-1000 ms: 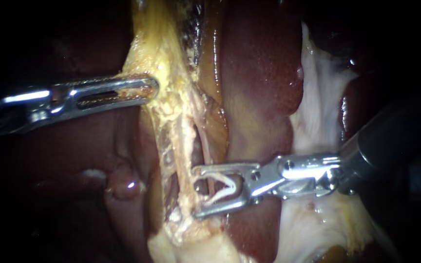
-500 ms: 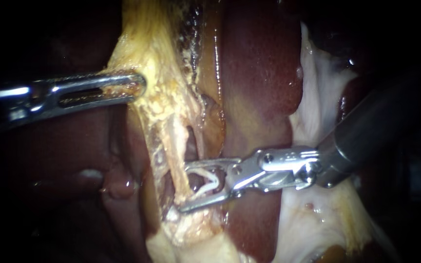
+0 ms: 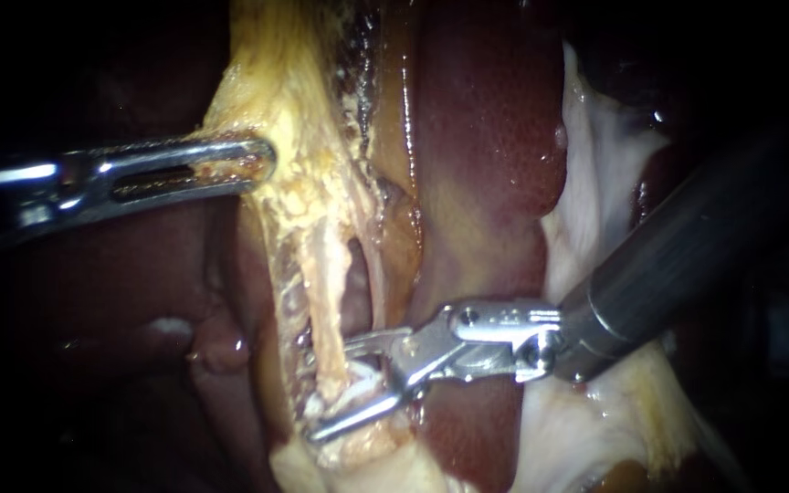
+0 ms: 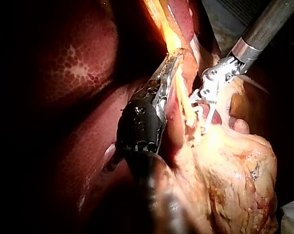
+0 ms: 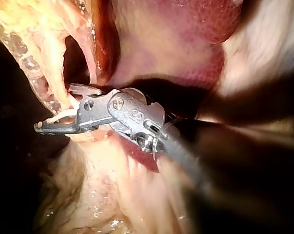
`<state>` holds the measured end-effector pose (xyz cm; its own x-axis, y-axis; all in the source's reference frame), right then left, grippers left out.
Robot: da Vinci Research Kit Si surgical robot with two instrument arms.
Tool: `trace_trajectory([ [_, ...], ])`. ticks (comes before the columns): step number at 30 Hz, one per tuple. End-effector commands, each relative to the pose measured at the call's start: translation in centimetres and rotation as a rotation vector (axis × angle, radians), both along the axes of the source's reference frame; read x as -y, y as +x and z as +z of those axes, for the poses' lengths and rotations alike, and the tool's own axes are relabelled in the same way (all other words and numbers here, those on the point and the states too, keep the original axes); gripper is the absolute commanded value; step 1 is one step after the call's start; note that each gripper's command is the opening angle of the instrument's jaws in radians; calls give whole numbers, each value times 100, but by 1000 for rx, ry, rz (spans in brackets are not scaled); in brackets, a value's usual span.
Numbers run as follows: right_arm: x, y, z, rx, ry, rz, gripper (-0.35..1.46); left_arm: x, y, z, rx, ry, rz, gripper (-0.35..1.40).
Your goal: Clipping first clip left tube
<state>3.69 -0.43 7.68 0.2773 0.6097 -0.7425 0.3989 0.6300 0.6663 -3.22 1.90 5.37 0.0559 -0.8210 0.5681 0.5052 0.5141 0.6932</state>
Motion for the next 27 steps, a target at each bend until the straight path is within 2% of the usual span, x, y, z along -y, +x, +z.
trace_trajectory([
  [1,0,0,-2,-2,-7,1,42,0,0,0,0,0,0,-35],
  [20,-2,-12,-3,-22,5,-8,33,-3,4,5,0,0,0,-35],
  [27,-13,-20,-6,-34,17,-4,31,-3,5,4,-2,0,-2,-35],
])
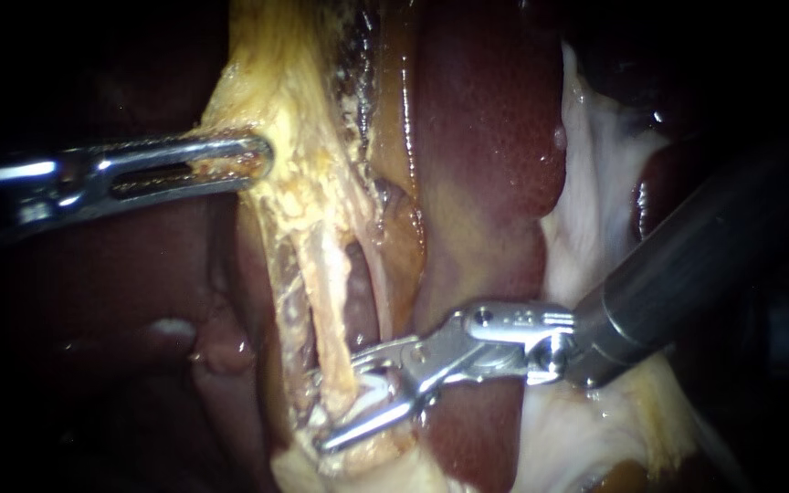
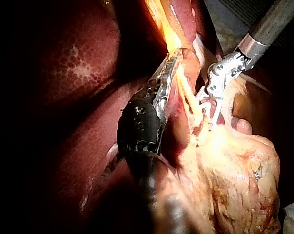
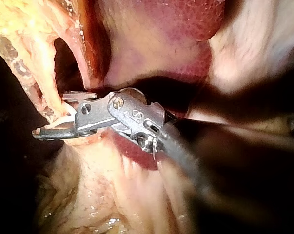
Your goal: Clipping first clip left tube
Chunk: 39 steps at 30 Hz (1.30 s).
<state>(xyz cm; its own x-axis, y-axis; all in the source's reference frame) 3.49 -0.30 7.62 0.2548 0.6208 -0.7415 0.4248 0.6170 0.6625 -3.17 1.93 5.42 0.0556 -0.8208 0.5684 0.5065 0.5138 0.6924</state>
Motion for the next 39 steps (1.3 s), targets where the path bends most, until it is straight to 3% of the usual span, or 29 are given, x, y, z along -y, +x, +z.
trace_trajectory([
  [1,-1,0,-1,-5,3,4,31,0,0,-1,-1,0,-1,-35],
  [10,-1,1,-3,-25,13,12,31,-1,0,-1,-1,1,-1,-35],
  [15,3,8,-7,-39,17,0,31,-1,-1,-1,-1,1,-1,-35],
  [19,9,13,-13,-51,26,-28,16,-1,-2,-1,-1,1,-2,-35],
  [25,10,13,-11,-53,22,-30,-1,-2,-2,-1,-1,1,-2,-35],
  [28,9,9,-6,-49,19,-23,-35,-2,-2,-1,-1,1,-2,-35],
  [39,4,5,4,-48,18,-21,-35,-2,-1,0,-1,1,-1,-35],
])
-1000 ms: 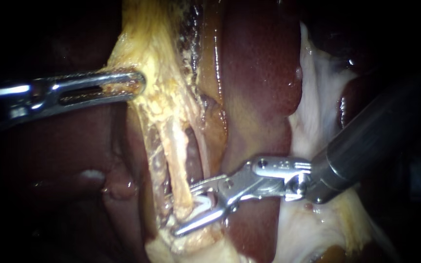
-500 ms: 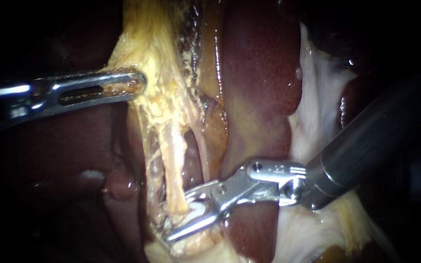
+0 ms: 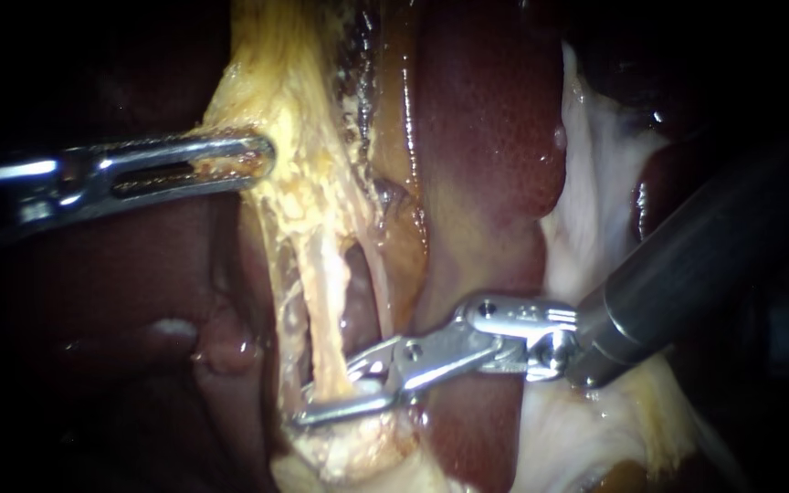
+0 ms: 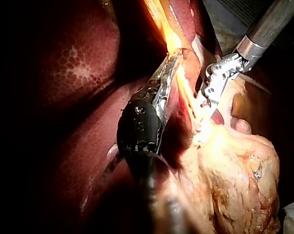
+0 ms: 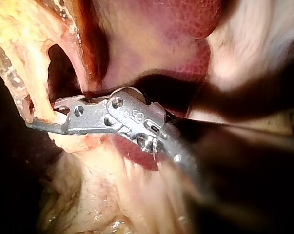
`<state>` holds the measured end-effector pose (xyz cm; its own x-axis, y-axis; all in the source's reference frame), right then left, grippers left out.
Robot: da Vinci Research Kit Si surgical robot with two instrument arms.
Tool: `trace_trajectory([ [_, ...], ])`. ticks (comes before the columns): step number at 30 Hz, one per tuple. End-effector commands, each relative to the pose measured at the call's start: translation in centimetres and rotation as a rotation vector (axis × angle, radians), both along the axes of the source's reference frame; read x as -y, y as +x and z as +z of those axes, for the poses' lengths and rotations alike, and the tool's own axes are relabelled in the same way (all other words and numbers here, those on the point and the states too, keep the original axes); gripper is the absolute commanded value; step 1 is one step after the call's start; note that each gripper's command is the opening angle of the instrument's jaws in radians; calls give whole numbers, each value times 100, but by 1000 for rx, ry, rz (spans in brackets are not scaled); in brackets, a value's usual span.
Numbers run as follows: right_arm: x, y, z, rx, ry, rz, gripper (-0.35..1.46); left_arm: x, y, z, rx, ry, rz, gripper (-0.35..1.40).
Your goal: Clipping first clip left tube
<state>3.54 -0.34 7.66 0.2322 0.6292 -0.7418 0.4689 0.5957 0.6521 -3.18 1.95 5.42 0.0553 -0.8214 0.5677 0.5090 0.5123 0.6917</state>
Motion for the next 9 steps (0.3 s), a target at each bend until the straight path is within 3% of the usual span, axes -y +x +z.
trace_trajectory([
  [1,0,0,0,0,0,0,-35,0,0,0,1,0,1,-35],
  [9,0,0,0,0,0,0,-35,0,0,1,1,0,1,-35],
])
